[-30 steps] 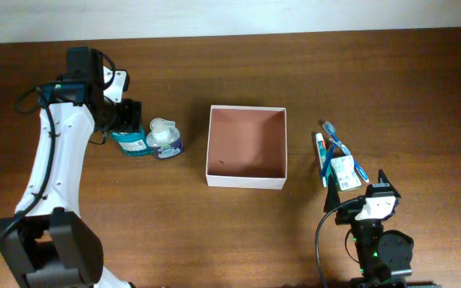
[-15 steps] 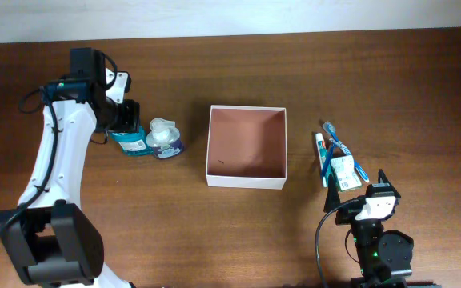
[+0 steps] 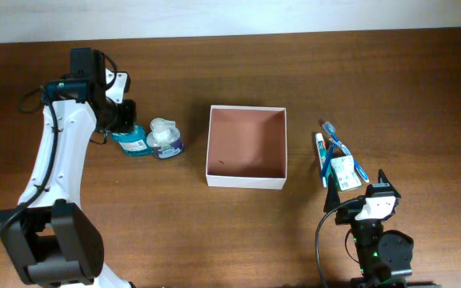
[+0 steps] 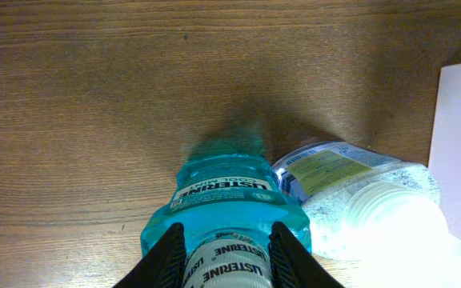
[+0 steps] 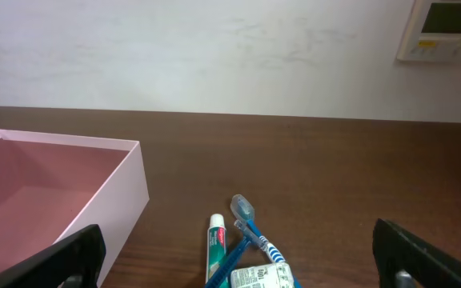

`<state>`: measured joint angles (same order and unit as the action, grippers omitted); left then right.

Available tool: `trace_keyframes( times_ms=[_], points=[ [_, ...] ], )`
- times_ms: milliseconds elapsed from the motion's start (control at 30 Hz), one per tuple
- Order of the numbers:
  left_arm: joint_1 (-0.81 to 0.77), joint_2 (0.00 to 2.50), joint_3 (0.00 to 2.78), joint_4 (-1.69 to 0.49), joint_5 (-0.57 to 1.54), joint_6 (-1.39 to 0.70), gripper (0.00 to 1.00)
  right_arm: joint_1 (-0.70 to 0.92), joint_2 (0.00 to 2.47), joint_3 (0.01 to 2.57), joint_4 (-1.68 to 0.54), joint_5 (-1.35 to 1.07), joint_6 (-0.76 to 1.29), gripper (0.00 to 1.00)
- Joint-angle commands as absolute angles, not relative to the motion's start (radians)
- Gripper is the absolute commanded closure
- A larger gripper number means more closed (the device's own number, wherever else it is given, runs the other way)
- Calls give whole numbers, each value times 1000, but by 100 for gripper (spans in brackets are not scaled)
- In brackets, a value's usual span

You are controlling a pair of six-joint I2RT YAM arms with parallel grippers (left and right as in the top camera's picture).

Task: Pack container
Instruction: 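Close left gripper on the mouthwash bottle cap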

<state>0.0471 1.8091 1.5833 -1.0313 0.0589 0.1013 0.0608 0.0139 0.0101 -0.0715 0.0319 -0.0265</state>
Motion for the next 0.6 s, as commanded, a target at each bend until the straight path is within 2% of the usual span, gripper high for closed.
trace_keyframes(
  times_ms=[0, 567],
  points=[
    [49, 1818, 1598, -1037, 62, 99, 74, 65, 4, 6, -80, 33, -22, 2],
    [57, 1735, 1696, -1136, -8, 33, 81, 65, 4, 6, -80, 33, -22, 2]
  ],
)
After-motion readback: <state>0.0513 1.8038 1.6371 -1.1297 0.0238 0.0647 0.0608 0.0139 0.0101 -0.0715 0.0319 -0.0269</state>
